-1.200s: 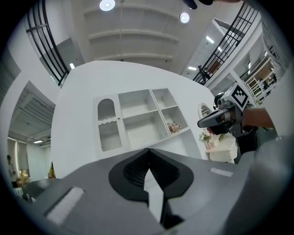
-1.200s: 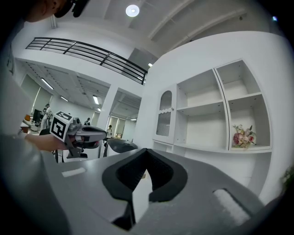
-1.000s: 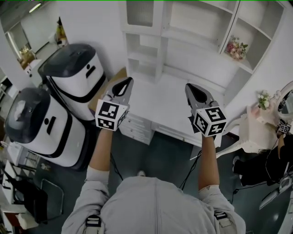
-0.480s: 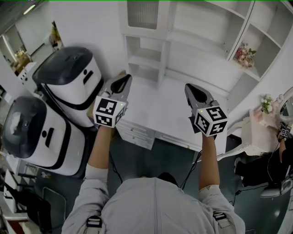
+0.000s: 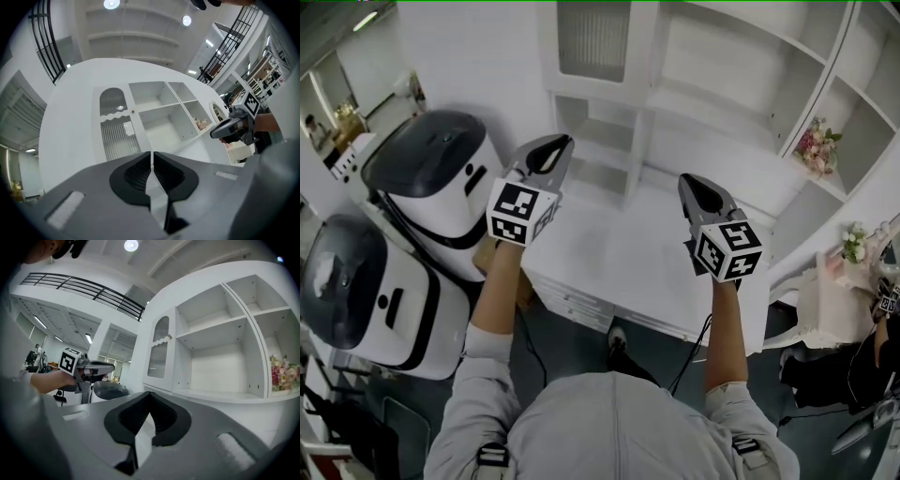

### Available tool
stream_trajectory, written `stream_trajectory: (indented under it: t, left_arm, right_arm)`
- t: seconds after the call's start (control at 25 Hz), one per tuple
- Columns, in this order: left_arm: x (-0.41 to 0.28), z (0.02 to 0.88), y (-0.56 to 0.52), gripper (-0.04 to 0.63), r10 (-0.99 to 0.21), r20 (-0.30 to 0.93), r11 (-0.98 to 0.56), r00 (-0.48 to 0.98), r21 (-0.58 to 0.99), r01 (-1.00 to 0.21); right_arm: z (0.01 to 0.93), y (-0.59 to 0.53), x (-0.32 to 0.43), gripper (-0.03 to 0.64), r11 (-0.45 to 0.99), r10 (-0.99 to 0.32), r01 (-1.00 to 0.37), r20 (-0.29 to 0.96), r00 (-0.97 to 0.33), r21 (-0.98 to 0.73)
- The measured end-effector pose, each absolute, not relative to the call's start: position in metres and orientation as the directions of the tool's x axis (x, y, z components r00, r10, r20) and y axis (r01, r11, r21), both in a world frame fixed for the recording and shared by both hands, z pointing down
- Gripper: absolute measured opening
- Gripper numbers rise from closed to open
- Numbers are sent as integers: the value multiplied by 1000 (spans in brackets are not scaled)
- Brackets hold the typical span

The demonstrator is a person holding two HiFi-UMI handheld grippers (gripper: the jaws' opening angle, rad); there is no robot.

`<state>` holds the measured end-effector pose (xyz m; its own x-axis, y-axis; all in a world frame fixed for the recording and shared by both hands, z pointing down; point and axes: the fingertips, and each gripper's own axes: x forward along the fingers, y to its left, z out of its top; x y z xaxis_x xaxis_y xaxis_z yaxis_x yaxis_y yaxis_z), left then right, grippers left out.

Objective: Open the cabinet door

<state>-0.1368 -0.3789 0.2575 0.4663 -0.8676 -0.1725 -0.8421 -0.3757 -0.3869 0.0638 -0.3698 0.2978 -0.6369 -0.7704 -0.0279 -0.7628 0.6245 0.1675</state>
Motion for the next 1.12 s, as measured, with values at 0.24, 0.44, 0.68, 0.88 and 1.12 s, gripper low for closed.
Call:
stream_trajectory:
  t: [0.24, 0.44, 0.68, 0.88, 1.12]
  left_arm:
    - [-118, 208, -453, 69, -854, -194, -357, 483, -457, -815]
    - [-111, 144, -508, 97, -831, -242, -306, 501, -553, -775]
    - [-95, 60, -553, 124, -780, -331, -262, 531, -598, -758]
    - [-77, 15, -575, 158, -753, -372, -228, 543, -626, -746]
    - [-58, -3, -594, 182, -713, -410, -249, 569, -611, -752]
  right_arm:
    - [281, -448, 56, 2, 691, -715, -704, 14, -699, 163]
    - [253, -499, 41, 2, 705, -694, -679, 1, -720, 203]
    - [225, -546, 14, 85, 749, -637, -626, -25, -771, 217]
    - [212, -571, -11, 138, 772, -603, -592, -27, -797, 230]
    - [209, -591, -19, 146, 768, -609, -600, -34, -793, 223]
